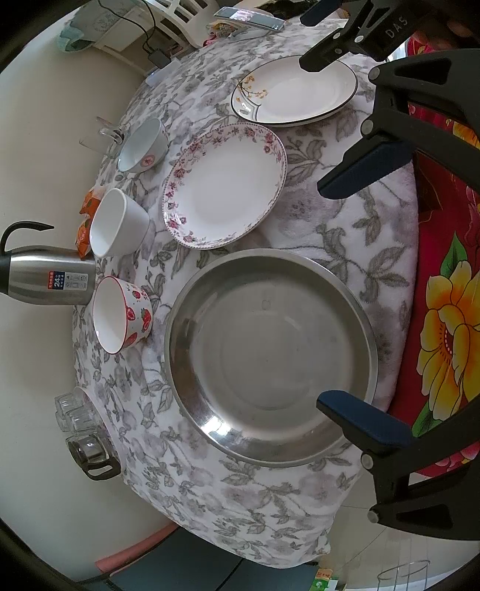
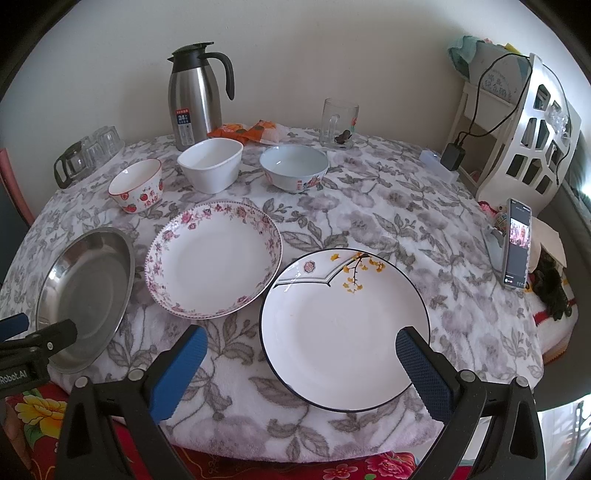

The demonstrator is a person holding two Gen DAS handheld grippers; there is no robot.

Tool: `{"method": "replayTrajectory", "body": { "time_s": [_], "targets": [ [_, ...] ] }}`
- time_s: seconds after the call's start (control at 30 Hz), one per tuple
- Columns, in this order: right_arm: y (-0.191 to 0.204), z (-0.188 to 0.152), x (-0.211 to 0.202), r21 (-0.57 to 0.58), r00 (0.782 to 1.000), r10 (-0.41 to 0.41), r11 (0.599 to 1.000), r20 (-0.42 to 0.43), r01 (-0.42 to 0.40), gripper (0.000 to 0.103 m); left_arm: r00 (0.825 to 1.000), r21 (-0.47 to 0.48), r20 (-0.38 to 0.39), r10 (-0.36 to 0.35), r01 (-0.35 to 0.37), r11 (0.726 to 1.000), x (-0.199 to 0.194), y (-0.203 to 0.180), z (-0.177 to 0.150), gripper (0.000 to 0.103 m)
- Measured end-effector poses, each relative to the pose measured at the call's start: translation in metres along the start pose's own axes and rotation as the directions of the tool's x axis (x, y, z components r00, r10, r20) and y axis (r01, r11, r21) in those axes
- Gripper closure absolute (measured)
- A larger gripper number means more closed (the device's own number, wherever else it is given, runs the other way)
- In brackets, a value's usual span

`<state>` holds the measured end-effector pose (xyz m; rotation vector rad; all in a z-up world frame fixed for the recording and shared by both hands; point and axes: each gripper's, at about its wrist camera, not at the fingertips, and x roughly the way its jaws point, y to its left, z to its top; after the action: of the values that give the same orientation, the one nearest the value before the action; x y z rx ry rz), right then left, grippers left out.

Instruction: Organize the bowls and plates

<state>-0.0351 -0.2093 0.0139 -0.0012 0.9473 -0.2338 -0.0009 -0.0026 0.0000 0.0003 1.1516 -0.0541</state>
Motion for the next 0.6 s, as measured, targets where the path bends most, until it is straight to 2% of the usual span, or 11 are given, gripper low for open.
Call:
{"method": "replayTrajectory", "body": {
  "time_s": [0.6],
  "targets": [
    [0.0006, 0.0014, -0.0006, 0.000, 1.000, 0.003, 1.000, -0.001, -0.003, 0.000, 1.000, -0.022, -0.009, -0.019, 0.018, 1.000, 0.0029, 0.0025, 0.0003, 0.000]
  ]
}}
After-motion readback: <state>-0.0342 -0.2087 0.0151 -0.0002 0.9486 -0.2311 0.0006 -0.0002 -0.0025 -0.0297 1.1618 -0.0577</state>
